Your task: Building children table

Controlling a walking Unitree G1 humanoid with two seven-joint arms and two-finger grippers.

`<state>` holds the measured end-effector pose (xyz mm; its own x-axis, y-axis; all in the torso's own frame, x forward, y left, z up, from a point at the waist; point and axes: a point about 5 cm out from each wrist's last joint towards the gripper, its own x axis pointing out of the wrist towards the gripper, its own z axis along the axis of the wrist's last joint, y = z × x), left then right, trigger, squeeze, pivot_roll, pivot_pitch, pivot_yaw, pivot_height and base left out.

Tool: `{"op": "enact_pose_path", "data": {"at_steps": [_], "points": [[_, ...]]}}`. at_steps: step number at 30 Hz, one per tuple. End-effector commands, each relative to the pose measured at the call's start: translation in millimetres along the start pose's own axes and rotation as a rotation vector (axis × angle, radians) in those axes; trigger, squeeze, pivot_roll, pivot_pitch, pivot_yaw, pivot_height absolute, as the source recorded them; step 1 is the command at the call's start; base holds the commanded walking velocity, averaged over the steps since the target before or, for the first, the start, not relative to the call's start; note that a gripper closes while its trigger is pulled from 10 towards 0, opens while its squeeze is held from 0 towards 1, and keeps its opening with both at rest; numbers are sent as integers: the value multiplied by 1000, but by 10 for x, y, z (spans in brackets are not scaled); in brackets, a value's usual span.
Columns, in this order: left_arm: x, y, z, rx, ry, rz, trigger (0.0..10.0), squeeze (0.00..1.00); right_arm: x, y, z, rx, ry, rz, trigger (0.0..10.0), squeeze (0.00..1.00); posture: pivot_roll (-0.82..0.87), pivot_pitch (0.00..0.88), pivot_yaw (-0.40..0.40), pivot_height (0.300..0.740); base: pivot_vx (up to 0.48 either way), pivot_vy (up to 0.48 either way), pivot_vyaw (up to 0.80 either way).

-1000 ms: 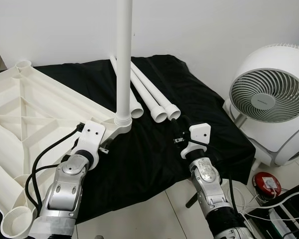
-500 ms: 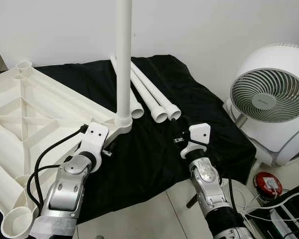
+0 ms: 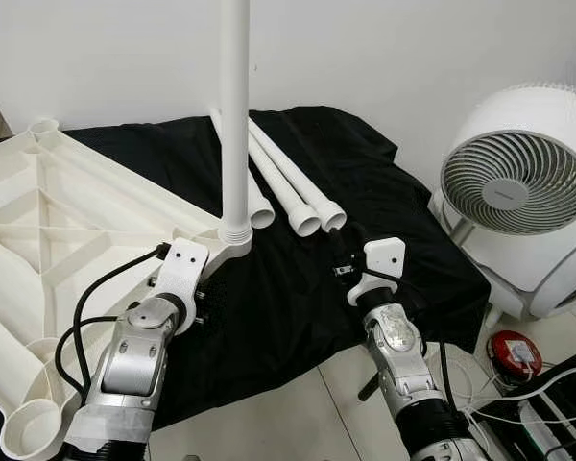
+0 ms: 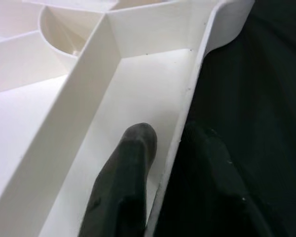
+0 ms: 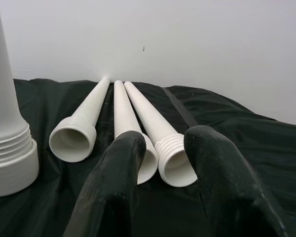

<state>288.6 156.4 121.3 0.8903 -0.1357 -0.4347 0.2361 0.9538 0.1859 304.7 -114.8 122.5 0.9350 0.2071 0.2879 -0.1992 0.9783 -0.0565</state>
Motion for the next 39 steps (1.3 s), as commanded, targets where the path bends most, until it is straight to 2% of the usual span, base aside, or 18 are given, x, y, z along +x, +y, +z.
{"op": "enact_pose_path", "data": {"at_steps": [1,7,10,19,22,28,31,33,34,36,39], "points": [[5,178,-60,-18,27,204,0,0,16,-17,3,-3,-6,-10,10000,0,26,11,-27,740,0,0,0],[-33,223,-73,-51,32,262,0,0,20,-13,4,-5,-6,-9,10000,0,29,9,-28,740,0,0,0],[-83,299,-132,-84,52,346,0,0,26,2,3,-2,-7,-6,10000,0,31,6,-26,740,0,0,0],[-163,345,-191,-131,54,434,0,0,41,24,4,4,-9,-1,10000,0,42,2,-28,740,0,0,0],[-204,386,-202,-160,40,501,0,0,53,57,4,7,-10,9,10000,0,43,1,-29,740,0,0,0],[-206,417,-212,-161,46,520,0,0,59,58,8,8,-11,9,10000,0,43,1,-29,740,0,0,0],[-160,576,-219,-152,44,564,0,0,53,28,11,2,-11,2,10000,0,33,3,-27,740,0,0,0],[-160,576,-219,-152,44,564,0,0,53,28,11,2,-11,2,10000,0,33,3,-27,740,0,0,0],[-81,663,-163,-144,25,576,0,0,58,25,12,2,-12,0,10000,0,29,2,-26,740,0,0,0],[-50,691,-145,-145,21,582,0,0,62,29,15,1,-13,2,10000,0,24,1,-24,740,0,0,0],[4,840,-146,-134,28,623,0,0,70,6,33,-4,-22,-6,10000,0,14,0,-21,740,0,0,0]]}}
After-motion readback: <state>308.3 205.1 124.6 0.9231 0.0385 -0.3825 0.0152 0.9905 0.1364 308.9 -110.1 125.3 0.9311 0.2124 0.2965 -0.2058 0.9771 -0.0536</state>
